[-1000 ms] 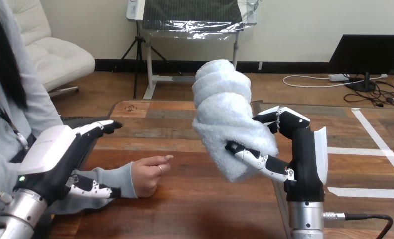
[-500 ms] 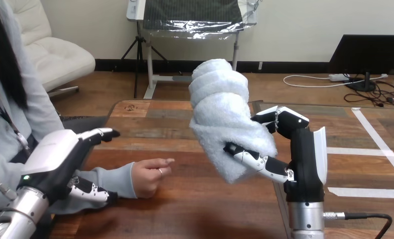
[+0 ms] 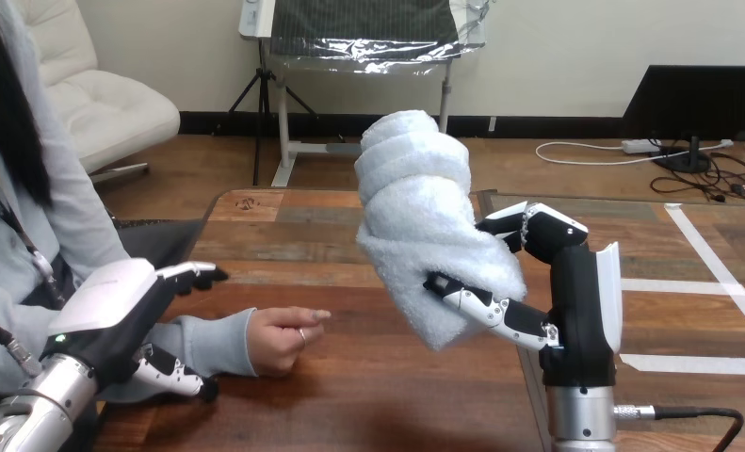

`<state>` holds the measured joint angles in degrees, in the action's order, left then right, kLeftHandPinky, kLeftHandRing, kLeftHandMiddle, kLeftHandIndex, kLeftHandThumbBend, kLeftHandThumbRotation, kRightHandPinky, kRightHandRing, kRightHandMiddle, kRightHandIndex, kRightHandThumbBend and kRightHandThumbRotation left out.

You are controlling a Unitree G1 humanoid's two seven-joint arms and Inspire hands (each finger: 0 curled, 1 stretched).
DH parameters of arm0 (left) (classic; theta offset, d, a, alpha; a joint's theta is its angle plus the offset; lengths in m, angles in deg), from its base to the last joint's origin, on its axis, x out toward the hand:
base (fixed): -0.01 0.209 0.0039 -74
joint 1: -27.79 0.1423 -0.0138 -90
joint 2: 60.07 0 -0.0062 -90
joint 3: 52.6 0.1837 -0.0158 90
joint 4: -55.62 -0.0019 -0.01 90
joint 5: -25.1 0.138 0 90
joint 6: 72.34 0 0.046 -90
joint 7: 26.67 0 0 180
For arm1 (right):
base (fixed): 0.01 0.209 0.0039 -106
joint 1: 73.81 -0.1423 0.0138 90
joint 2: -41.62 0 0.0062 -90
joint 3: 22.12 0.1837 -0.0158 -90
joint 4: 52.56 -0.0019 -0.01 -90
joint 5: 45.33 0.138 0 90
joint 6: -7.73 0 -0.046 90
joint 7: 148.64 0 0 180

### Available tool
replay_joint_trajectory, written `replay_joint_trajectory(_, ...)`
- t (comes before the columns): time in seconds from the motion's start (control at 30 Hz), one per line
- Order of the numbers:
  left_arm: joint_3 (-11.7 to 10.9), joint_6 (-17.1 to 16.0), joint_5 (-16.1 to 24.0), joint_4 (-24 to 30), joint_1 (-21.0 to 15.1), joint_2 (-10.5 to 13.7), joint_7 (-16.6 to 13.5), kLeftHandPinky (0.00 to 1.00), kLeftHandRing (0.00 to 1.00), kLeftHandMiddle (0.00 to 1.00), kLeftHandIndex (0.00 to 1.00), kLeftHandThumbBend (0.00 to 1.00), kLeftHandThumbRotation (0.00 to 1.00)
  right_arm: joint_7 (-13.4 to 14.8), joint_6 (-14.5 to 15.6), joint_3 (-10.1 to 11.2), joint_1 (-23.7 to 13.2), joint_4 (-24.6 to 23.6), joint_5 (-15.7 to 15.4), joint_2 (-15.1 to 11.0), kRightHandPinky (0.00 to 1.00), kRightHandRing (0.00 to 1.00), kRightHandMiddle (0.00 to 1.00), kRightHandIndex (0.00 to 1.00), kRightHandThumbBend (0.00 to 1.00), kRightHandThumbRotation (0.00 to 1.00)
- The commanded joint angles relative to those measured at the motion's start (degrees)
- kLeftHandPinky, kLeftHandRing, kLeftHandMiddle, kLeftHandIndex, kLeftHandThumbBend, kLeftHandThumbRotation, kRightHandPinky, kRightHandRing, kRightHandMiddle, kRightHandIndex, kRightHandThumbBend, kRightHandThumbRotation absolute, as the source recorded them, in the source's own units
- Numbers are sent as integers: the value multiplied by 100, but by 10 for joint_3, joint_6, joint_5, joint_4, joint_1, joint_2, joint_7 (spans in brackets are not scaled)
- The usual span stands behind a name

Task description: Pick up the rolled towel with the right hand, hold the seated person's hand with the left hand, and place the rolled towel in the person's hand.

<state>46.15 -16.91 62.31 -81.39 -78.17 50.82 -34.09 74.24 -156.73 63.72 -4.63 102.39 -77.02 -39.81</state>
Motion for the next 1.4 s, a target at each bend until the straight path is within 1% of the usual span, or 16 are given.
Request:
replay_joint_trajectory(0.0, 15, 3, 6, -27, -58, 10, -14, 74, 78, 78, 79, 100, 8, 2, -20, 13, -17, -47, 11, -10, 25, 31, 41, 40, 68, 0)
replay_joint_trajectory(0.13, 27, 5, 15, -42, -67, 9, -22, 73, 77, 77, 78, 100, 8, -3, -24, 15, -13, -53, 14, -9, 25, 31, 41, 40, 68, 0)
replay_joint_trajectory(0.37, 44, 20, 22, -64, -82, 2, -19, 73, 76, 76, 77, 100, 9, -14, -28, 20, -4, -71, 18, -6, 24, 30, 40, 40, 67, 0)
replay_joint_trajectory(0.57, 58, 29, 23, -83, -93, -1, -14, 69, 74, 76, 76, 100, 10, -25, -34, 22, 4, -85, 23, -5, 24, 30, 40, 40, 67, 0)
replay_joint_trajectory(0.7, 68, 28, 25, -98, -101, -4, -20, 65, 71, 74, 75, 100, 11, -32, -39, 25, 10, -96, 25, -3, 23, 29, 38, 40, 67, 0)
replay_joint_trajectory(1.0, 88, 21, 27, -135, -115, -11, -46, 60, 68, 71, 72, 100, 9, -49, -51, 31, 24, -118, 30, 3, 20, 26, 36, 40, 67, 0)
replay_joint_trajectory(1.23, 102, 18, 30, -155, -125, -14, -53, 60, 65, 69, 69, 100, 7, -68, -63, 35, 33, -127, 41, 9, 20, 26, 37, 40, 67, 0)
replay_joint_trajectory(1.37, 107, 16, 25, -165, -129, -17, -53, 61, 64, 67, 67, 100, 5, -80, -67, 37, 40, -132, 47, 13, 19, 26, 37, 41, 67, 0)
